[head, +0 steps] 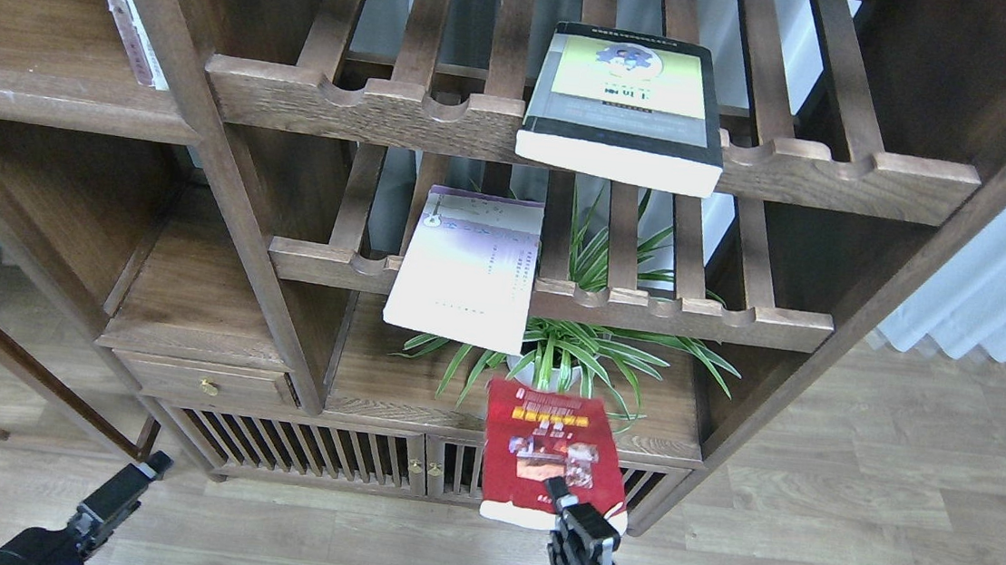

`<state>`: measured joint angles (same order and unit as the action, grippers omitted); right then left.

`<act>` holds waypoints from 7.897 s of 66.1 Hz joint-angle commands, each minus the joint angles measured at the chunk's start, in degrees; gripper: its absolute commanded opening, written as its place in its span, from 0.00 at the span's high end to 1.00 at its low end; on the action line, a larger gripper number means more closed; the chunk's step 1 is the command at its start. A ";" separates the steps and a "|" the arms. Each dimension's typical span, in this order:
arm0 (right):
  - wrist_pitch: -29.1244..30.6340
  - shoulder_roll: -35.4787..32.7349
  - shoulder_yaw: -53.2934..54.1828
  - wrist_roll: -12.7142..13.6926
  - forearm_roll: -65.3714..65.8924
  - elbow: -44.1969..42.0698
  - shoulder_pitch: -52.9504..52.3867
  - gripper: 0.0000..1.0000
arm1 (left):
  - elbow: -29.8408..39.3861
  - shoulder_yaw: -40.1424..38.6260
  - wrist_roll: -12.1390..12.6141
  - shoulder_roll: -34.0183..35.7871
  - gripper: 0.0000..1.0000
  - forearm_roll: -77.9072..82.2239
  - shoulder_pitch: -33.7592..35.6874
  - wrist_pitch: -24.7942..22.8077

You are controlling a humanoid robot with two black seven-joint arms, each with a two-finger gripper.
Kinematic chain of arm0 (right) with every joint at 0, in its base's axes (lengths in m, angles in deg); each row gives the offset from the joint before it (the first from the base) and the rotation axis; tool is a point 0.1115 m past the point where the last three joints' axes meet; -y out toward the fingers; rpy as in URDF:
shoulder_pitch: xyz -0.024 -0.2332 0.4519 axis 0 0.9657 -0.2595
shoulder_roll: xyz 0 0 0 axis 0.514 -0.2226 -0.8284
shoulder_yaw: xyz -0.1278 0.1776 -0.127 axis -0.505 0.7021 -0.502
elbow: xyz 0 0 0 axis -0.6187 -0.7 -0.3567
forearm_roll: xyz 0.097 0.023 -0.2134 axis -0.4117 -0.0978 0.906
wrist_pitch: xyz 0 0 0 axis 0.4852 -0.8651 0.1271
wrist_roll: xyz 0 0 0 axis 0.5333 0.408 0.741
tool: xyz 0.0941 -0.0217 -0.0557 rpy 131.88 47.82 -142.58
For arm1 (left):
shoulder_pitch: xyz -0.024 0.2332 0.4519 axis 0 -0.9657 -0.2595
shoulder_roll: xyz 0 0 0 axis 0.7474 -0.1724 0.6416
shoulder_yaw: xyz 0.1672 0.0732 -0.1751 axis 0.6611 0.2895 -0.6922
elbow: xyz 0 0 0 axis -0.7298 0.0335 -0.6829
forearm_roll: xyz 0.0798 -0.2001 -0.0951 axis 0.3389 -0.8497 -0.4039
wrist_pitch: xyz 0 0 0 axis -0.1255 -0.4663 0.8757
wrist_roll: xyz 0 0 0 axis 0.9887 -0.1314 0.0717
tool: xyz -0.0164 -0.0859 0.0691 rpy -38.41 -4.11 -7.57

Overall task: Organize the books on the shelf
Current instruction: 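Pull the red book down off the shelf with the right gripper, then hand the red book from the right gripper to the left gripper, then carry the red book with the left gripper to the upper-left compartment, then place the red book in the compartment and withdraw the left gripper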

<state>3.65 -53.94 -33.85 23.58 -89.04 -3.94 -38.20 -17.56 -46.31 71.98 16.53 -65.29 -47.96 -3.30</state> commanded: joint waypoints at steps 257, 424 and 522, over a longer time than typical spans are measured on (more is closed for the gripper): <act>0.03 0.01 -7.53 14.25 -0.30 -8.08 -1.62 0.01 | 23.18 -53.69 12.97 22.91 0.95 18.88 20.82 0.00; 0.03 0.01 -7.26 14.16 -0.56 -7.81 -1.80 0.01 | -14.18 -25.48 7.00 5.59 0.40 23.89 66.27 0.00; 0.03 0.01 -1.38 11.09 -5.75 -3.25 -4.17 0.01 | 21.50 -43.33 7.87 8.76 0.00 7.38 14.60 0.00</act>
<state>3.68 -53.94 -36.70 34.91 -94.78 -8.88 -42.42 2.82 -91.51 79.83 25.81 -54.16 -27.47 -3.34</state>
